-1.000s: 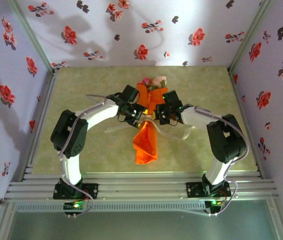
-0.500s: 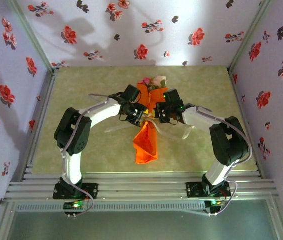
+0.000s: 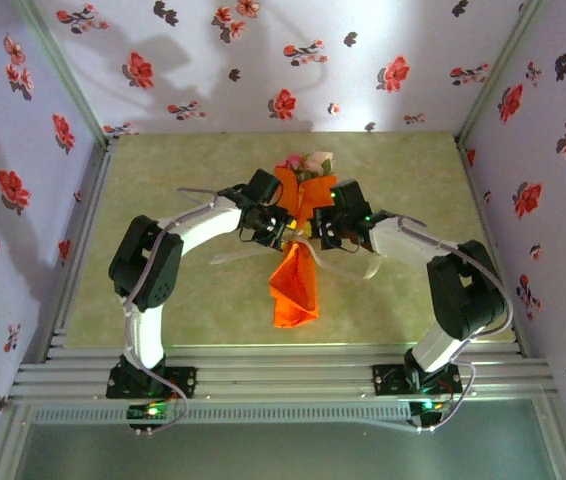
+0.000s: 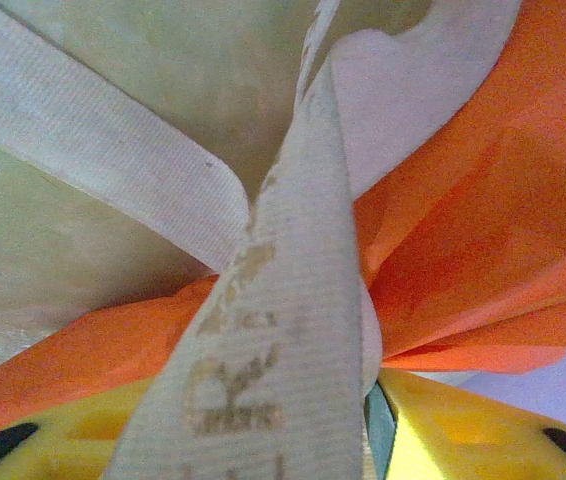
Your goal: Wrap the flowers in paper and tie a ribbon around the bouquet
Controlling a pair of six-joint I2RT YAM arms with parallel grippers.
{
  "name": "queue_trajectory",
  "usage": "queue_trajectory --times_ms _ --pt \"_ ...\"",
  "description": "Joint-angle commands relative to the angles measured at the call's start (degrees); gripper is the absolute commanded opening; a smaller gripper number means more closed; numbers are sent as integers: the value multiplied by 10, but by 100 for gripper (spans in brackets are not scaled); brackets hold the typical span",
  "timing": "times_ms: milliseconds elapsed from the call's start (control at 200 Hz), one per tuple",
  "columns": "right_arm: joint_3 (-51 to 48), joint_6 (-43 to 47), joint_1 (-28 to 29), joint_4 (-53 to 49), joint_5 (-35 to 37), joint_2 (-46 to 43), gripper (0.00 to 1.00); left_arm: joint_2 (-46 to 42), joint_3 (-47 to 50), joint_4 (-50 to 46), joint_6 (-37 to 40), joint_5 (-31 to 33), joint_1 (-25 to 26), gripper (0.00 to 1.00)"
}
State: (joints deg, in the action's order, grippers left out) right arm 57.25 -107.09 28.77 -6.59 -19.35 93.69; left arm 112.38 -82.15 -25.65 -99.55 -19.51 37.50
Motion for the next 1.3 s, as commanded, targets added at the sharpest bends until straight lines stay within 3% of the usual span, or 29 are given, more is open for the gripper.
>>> queue_trajectory --times_ms 0,220,585,850,1065,1295 --pt "-16 1 4 5 -11 -13 0 -22 -8 -3 -5 11 -4 47" --pt "-27 1 4 19 -18 -12 0 -51 -3 -15 -10 27 -3 58" --pt "-39 -6 4 48 -24 -17 0 -33 -10 -21 -2 -11 6 58" --pt "-54 -8 4 57 -21 -22 0 -87 -11 -100 -8 46 7 62" --pt "-59 -7 4 64 -24 -22 0 -61 6 -52 -49 9 10 64" --pt "-60 -6 4 72 -33 -21 0 -12 -43 -55 -40 -1 11 64"
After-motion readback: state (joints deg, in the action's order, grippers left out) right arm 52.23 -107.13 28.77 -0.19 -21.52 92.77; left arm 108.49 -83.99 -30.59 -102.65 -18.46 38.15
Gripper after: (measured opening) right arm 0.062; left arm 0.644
